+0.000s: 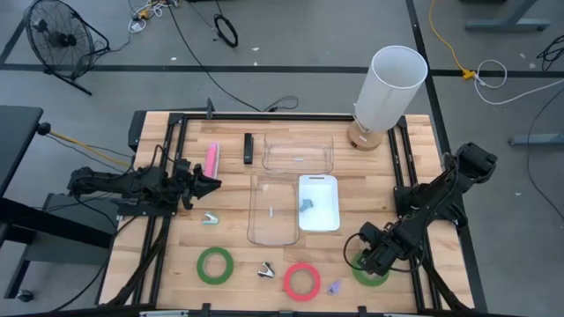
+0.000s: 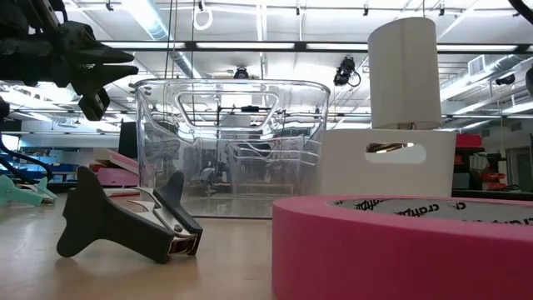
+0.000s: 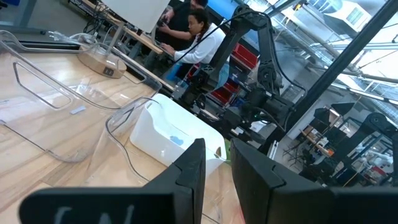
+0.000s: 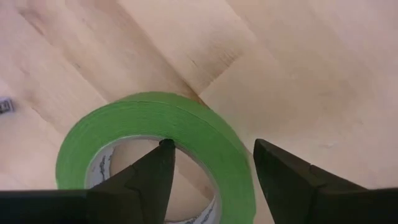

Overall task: Pick and place Stapler, Stapler remover, tape
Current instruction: Put the right green tape into the top transparent bin, then put the purple staple remover into the white bin

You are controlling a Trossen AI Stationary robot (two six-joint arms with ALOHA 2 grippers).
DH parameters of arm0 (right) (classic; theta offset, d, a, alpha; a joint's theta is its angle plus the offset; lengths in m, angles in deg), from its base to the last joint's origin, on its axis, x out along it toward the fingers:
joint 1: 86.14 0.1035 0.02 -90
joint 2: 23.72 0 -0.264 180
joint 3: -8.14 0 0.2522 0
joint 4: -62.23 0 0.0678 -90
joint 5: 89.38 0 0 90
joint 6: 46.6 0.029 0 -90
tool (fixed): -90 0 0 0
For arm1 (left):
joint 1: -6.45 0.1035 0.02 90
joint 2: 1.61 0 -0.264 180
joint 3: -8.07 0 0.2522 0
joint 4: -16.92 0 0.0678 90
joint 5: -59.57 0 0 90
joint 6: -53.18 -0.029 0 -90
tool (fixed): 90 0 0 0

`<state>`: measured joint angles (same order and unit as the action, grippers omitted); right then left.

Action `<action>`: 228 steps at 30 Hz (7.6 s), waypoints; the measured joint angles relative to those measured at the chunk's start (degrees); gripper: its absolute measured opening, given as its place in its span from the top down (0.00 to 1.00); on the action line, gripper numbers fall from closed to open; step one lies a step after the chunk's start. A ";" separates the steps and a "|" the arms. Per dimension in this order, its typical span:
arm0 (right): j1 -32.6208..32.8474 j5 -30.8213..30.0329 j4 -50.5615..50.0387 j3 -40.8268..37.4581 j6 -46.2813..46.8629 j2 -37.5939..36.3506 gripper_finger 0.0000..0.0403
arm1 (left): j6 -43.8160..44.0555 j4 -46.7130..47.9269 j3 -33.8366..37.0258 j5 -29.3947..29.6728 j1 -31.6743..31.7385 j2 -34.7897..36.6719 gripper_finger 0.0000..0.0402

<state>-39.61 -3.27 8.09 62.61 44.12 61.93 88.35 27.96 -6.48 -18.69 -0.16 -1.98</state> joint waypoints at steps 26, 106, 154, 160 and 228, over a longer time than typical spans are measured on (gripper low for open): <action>-0.68 -3.56 -0.42 -0.59 -1.55 -2.43 0.81 | 0.04 0.02 -0.01 0.00 0.00 0.00 0.81; -9.10 5.25 8.26 -0.13 -19.46 1.72 0.85 | 0.07 0.07 0.02 0.00 0.00 0.02 0.81; -61.89 -10.23 -4.20 40.21 -80.23 4.65 0.85 | -0.27 0.02 0.01 0.01 0.00 0.01 0.81; -66.57 -7.88 -4.05 41.83 -80.51 11.19 0.85 | -0.26 0.02 0.02 0.00 -0.02 0.00 0.81; -53.83 8.87 -1.55 41.90 -77.41 12.98 0.54 | 0.15 0.01 0.02 -0.02 -0.02 0.00 0.81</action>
<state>-93.45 5.60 6.54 104.51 -33.29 74.91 88.51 27.97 -6.46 -18.71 -0.18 -1.98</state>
